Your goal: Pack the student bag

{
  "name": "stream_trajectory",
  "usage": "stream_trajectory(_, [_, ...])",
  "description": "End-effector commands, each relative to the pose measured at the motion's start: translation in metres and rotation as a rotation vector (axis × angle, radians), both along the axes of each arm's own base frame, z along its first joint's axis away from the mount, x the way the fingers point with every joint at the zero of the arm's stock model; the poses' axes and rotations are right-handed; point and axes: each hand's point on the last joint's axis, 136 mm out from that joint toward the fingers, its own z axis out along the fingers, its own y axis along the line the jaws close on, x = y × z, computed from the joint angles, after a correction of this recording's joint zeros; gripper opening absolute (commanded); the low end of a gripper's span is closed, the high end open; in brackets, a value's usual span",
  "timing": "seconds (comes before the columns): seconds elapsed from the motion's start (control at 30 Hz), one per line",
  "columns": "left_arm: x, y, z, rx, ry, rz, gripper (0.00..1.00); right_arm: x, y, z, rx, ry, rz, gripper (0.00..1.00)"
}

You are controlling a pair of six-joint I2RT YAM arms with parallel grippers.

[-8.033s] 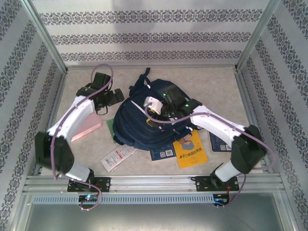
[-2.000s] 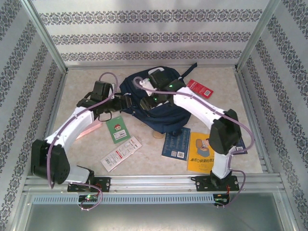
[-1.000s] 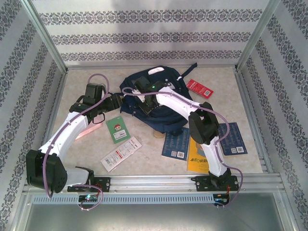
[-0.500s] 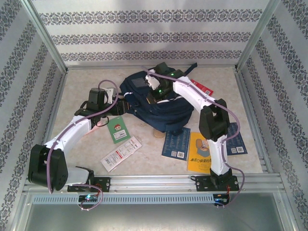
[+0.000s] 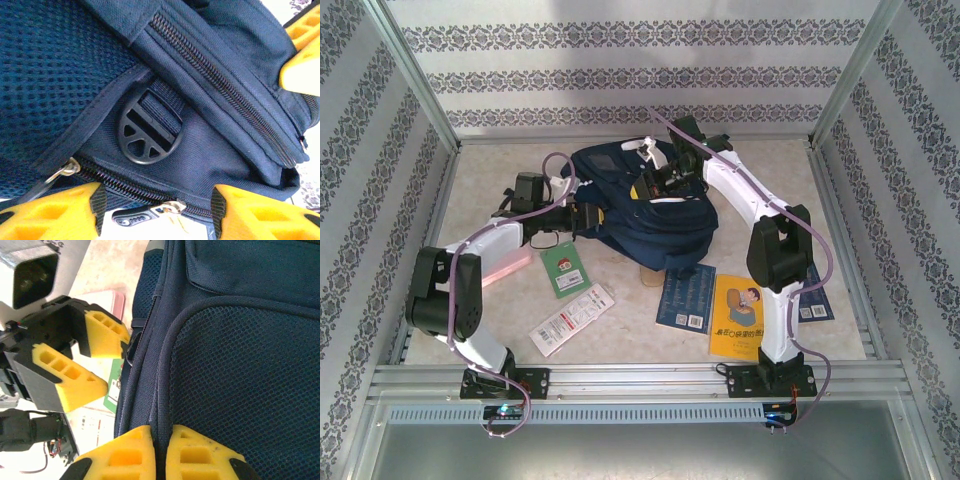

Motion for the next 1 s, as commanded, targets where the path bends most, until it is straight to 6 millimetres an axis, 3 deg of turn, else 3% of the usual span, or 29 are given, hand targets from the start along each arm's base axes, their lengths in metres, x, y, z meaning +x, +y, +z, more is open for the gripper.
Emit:
stream_trajectory(0.0, [0.003, -0.008, 0.019, -0.041, -0.076, -0.092, 0.59, -0.007, 0.011, 0.059, 0.176, -0.079, 0.061, 0.00])
stream_trajectory(0.33, [-0.012, -0.012, 0.010, -0.040, -0.064, -0.174, 0.53, 0.006, 0.002, 0.067, 0.212, -0.076, 0.023, 0.00])
stream_trajectory(0.53, [-0.019, -0.015, 0.022, -0.066, -0.107, -0.204, 0.52, 0.013, -0.001, 0.072, 0.236, -0.072, 0.012, 0.00])
stream_trajectory(0.97, [-0.028, -0.026, 0.024, -0.075, -0.115, -0.236, 0.49, 0.022, -0.009, 0.073, 0.257, -0.062, -0.019, 0.00])
